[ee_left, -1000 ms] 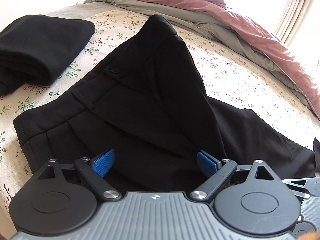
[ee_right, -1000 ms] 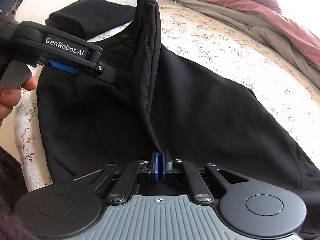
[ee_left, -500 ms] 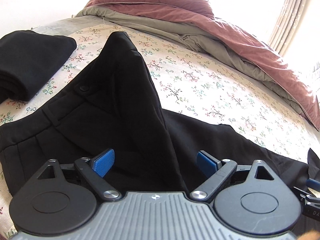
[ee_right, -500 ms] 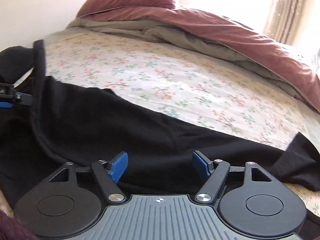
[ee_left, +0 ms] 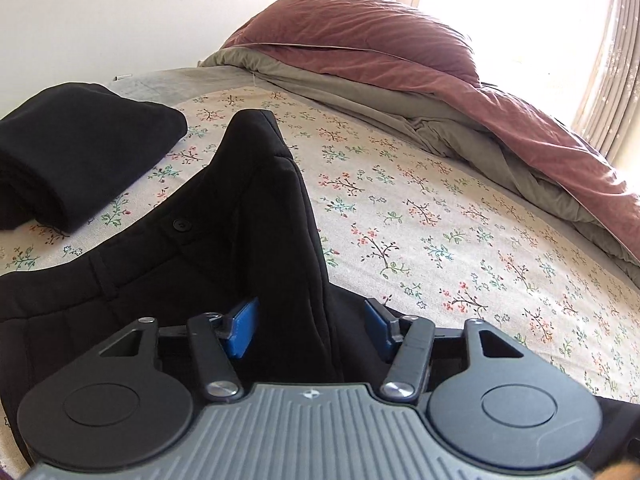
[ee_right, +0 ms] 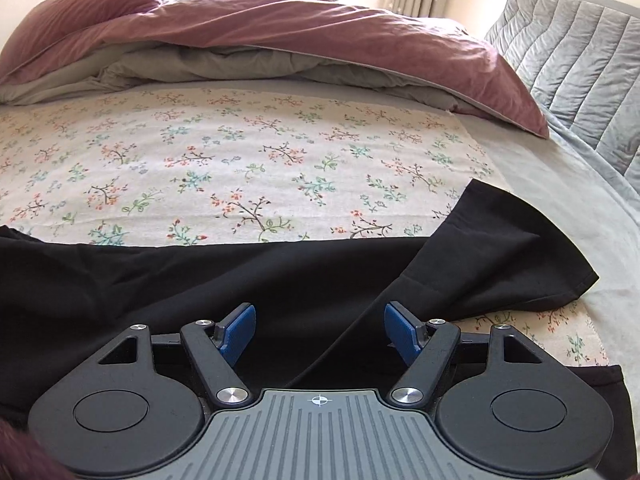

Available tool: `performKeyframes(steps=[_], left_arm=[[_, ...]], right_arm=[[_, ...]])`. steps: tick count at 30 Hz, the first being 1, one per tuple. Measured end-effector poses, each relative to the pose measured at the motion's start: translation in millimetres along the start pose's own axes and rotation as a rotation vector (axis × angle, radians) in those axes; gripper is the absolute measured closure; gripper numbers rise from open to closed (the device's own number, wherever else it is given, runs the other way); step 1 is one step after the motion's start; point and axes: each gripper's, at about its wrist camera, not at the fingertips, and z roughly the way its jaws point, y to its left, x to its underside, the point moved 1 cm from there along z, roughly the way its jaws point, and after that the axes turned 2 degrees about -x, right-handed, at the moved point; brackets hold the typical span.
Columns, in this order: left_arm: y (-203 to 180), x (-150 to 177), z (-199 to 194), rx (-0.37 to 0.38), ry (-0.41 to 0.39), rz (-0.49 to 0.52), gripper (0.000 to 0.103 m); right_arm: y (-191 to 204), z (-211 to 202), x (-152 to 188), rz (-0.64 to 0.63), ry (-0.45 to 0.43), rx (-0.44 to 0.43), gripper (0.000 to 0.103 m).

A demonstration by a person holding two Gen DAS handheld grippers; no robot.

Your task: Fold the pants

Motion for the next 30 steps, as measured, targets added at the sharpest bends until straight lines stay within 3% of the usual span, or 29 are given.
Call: performKeyframes(steps=[3, 6, 7, 10, 12, 16, 20, 24, 30], left_arm=[[7.1, -4.2, 5.3, -0.020, -0.004, -0.021, 0.055], [13.3, -10.5, 9.3, 0.000, 0.009, -0.039, 0.083], [15.9, -12.7, 10.1, 0.007, 0.014, -0.041, 0.088], [23.3, -16.9, 5.7, 0.025, 0.018, -0.055, 0.088], [30.5, -19.8, -0.8, 0.040, 0.019, -0.066, 0.088], [50.8, -21.6, -21.9, 0.074, 0.018, -0.090, 0.088], [82.0, -18.3, -35.4, 0.133, 0.055, -0.139, 0.088], [111.7, -5.4, -46.9, 0.167, 0.093, -0.167, 0.088], [143.8, 23.7, -51.2, 0.184, 0.165, -0.185, 0.088]], right_arm=[[-10.7, 9.3, 3.5, 0.068, 0.055, 0.007, 0.031], [-20.6, 12.4, 4.8, 0.109, 0.058, -0.009, 0.036], [-22.8, 10.8, 5.3, 0.110, 0.050, -0.004, 0.050], [-29.3, 1.7, 5.6, 0.089, 0.012, 0.011, 0.088], [-34.0, -13.5, 2.8, 0.096, -0.046, 0.003, 0.094], [-43.1, -52.6, -2.0, 0.110, -0.163, 0.008, 0.096], [-51.4, -92.0, 5.0, 0.117, -0.226, -0.035, 0.096], [-54.4, -116.1, 23.4, 0.079, -0.225, -0.086, 0.096], [-57.8, -127.0, 54.6, 0.044, -0.154, -0.137, 0.096]])
